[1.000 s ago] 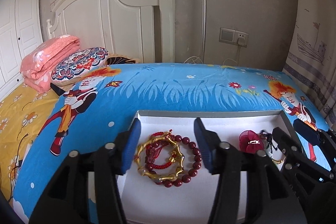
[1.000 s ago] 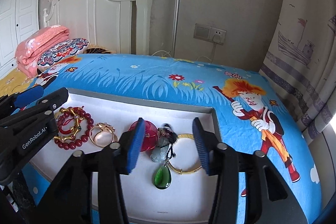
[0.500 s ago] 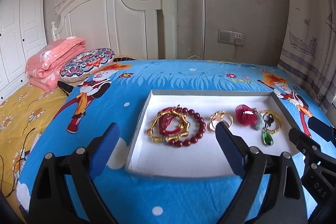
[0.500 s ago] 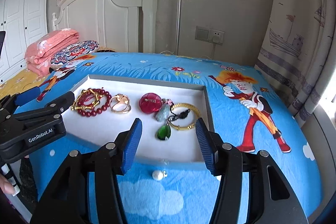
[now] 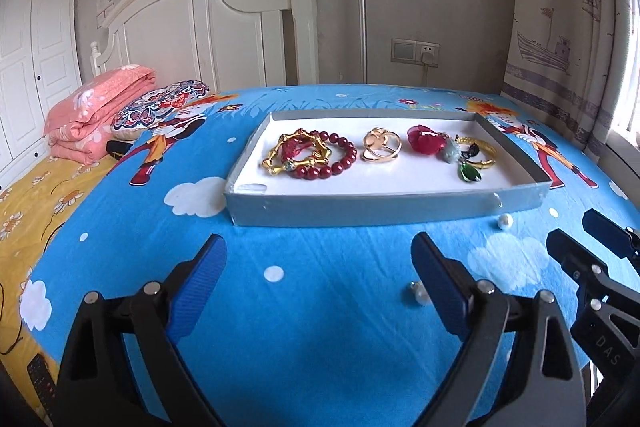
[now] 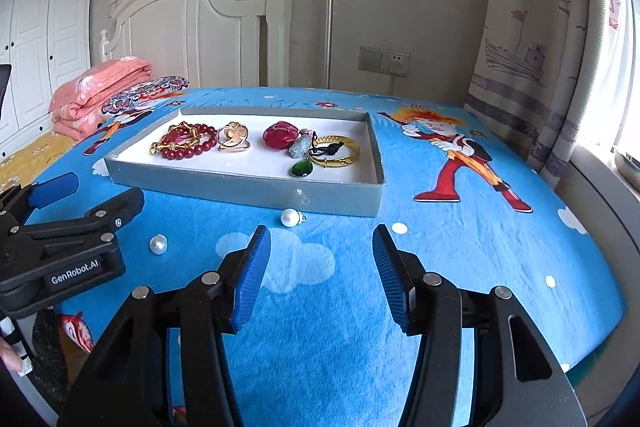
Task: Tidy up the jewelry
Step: 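Open both tools and withdraw them toward the loose pearls, then grasp a white pearl with the left tool while the right tool grasps another pearl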
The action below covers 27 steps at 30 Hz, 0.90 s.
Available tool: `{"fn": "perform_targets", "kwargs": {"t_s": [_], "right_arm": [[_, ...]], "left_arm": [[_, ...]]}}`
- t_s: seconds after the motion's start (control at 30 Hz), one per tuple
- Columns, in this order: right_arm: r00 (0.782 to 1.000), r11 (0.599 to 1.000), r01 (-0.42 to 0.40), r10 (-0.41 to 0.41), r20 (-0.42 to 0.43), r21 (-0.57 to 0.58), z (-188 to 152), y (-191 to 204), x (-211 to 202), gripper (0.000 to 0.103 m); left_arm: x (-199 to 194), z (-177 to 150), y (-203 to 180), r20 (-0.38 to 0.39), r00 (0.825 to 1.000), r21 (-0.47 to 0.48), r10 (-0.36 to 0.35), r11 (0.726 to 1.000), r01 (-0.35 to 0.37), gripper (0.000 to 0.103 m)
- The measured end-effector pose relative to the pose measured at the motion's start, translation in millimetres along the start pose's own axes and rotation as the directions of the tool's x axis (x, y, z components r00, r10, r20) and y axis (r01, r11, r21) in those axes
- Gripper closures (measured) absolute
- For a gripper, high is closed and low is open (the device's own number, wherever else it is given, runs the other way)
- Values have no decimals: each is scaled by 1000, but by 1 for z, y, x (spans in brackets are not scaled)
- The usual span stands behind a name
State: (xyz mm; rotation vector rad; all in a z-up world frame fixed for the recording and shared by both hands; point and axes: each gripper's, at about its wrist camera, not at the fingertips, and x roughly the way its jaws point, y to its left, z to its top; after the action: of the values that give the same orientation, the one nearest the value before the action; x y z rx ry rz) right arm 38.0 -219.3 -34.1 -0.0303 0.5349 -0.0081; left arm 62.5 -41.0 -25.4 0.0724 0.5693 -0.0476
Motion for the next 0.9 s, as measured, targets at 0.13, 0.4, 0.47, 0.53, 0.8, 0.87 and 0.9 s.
{"fn": "perform_targets", "kwargs": {"t_s": [0.13, 0.4, 0.47, 0.53, 0.8, 0.87, 0.9], "right_arm": [[1000, 1000, 14, -14, 17, 28, 0, -8, -4, 52], [1000, 998, 13, -13, 10, 55, -4, -17, -2, 52], [1000, 998, 13, -13, 11, 62, -5, -19, -2, 52], [1000, 998, 13, -13, 9, 68, -5, -22, -2, 52], [1000, 999, -4, 4, 7, 54, -7, -15, -3, 52], [1000, 999, -6, 5, 8, 43, -7, -11, -3, 52], [1000, 999, -8, 8, 5, 38, -7, -9, -2, 52]], "left_arm": [[0, -4, -11, 1, 1000, 7, -20, 1000, 20, 13], [14, -7, -30, -51, 998, 44, -36, 998, 38, 34], [15, -9, -34, -58, 997, 56, -45, 997, 48, 41], [16, -13, -40, -68, 997, 75, -45, 996, 50, 44], [13, -21, -41, -60, 993, 81, -103, 991, 107, 77], [13, -21, -39, -58, 993, 81, -100, 991, 104, 90], [13, -21, -37, -58, 993, 73, -105, 991, 109, 90]]}}
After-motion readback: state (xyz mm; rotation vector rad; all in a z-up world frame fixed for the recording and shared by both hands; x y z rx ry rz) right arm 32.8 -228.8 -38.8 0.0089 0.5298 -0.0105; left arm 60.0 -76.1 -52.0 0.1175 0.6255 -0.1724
